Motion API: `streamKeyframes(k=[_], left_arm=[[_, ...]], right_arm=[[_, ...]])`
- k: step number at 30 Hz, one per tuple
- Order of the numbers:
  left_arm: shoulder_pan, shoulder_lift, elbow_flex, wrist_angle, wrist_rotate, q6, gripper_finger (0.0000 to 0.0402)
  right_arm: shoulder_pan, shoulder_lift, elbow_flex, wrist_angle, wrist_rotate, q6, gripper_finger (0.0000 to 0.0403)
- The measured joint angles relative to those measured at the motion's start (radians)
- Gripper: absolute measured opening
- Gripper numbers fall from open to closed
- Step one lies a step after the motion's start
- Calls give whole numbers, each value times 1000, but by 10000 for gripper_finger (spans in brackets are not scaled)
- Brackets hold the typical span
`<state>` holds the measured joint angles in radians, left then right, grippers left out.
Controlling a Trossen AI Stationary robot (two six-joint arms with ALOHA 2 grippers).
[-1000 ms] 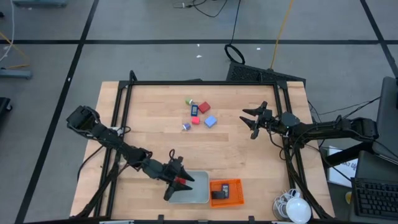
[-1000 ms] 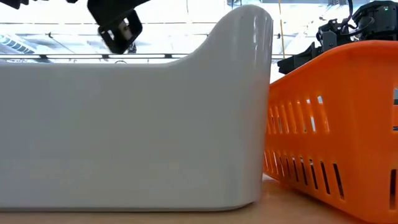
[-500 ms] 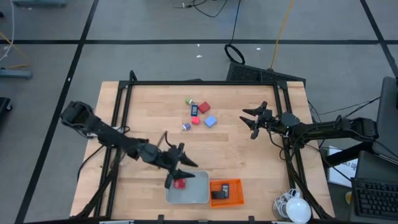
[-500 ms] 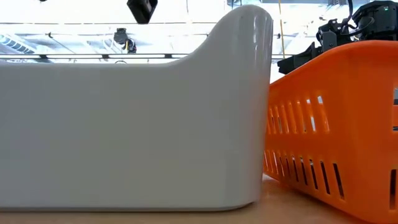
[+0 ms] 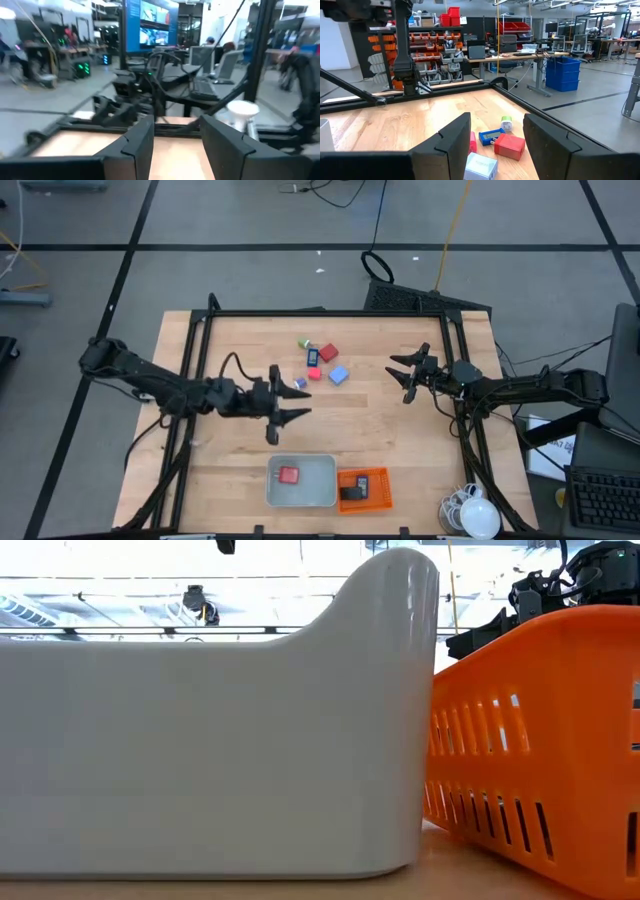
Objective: Pick & Place Office items
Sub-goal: Put the white violet charger adapter into the gray bin
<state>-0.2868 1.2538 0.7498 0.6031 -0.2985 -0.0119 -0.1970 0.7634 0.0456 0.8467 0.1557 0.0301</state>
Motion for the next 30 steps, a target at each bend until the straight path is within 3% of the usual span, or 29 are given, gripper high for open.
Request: streamKeyframes(k=[6,17,22,30], left_arm=[[57,-3,0,-6,-11,119,146],[171,-2,0,-246,-306,78,127],[235,1,0,-390,-314,-39,127],[308,79,-2,-485,-304,-192,127]], right_arm=[[0,0,0,0,0,0,171],[0,0,0,0,0,0,171],[0,0,0,0,0,0,171],[0,0,0,0,0,0,171]])
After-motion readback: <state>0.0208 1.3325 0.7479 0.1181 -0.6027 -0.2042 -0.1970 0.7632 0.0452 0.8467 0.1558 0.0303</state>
